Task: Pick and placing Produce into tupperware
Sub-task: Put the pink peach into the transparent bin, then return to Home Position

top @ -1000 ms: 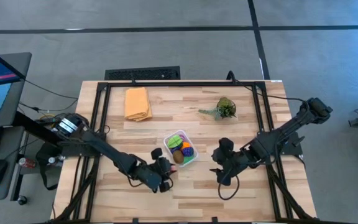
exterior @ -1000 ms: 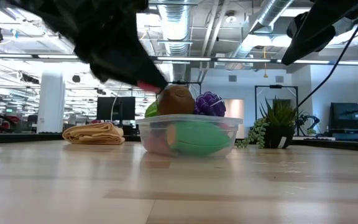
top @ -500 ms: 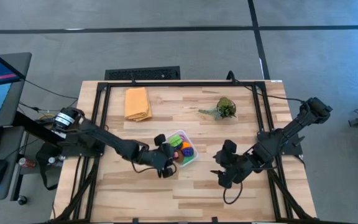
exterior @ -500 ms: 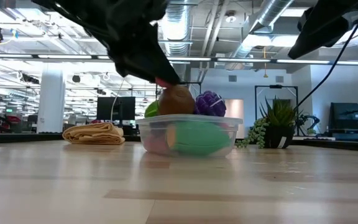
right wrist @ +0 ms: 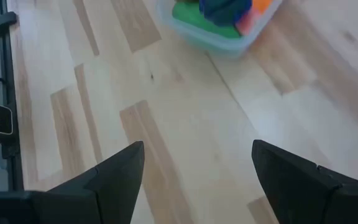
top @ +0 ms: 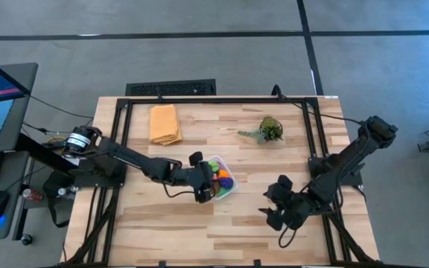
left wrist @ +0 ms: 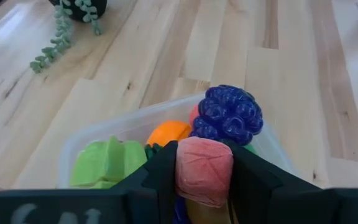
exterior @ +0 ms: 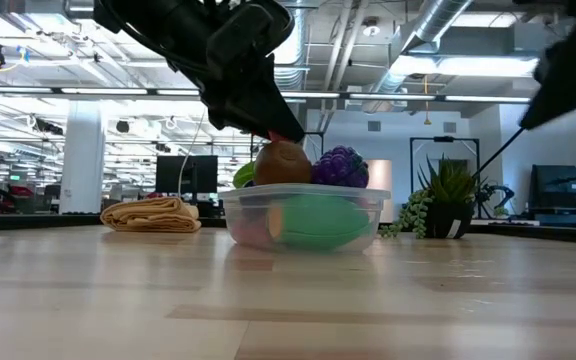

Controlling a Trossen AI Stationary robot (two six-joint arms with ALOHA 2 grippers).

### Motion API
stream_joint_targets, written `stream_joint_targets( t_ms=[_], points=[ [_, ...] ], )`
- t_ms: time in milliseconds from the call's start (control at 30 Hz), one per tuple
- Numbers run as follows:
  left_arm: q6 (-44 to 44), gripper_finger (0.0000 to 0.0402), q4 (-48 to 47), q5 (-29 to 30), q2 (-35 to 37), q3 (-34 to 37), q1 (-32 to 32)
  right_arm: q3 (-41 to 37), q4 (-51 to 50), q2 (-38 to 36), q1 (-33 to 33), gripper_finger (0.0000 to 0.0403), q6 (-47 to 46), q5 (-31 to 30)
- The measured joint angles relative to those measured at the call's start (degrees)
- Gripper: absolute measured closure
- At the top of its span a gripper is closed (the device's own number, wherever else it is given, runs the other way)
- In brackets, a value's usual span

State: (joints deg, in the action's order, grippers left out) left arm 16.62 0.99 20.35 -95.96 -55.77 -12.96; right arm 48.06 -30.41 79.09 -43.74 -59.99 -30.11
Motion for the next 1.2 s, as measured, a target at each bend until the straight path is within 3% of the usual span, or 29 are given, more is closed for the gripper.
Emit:
stream_joint_targets(
  t_ms=[367, 833, 1200],
  points=[
    [-1.62, 0.0291, 1.54, -2.15, 0.00, 0.00, 2.06, -3.40, 3.32, 0.00, -2.39, 0.0081, -6.05, -1.51],
    [-4.02, 0.0221, 3.23, -1.99, 0.00, 0.00, 3.29, -3.53, 3.49, 0.02, -2.26, 0.0081, -6.03, -1.87],
    [-4.31, 0.0212, 6.44, -0.94, 4.65, -1.87, 3.78, -3.50, 3.52, 0.02, -1.48, 0.0081, -5.12, -4.59]
  ],
)
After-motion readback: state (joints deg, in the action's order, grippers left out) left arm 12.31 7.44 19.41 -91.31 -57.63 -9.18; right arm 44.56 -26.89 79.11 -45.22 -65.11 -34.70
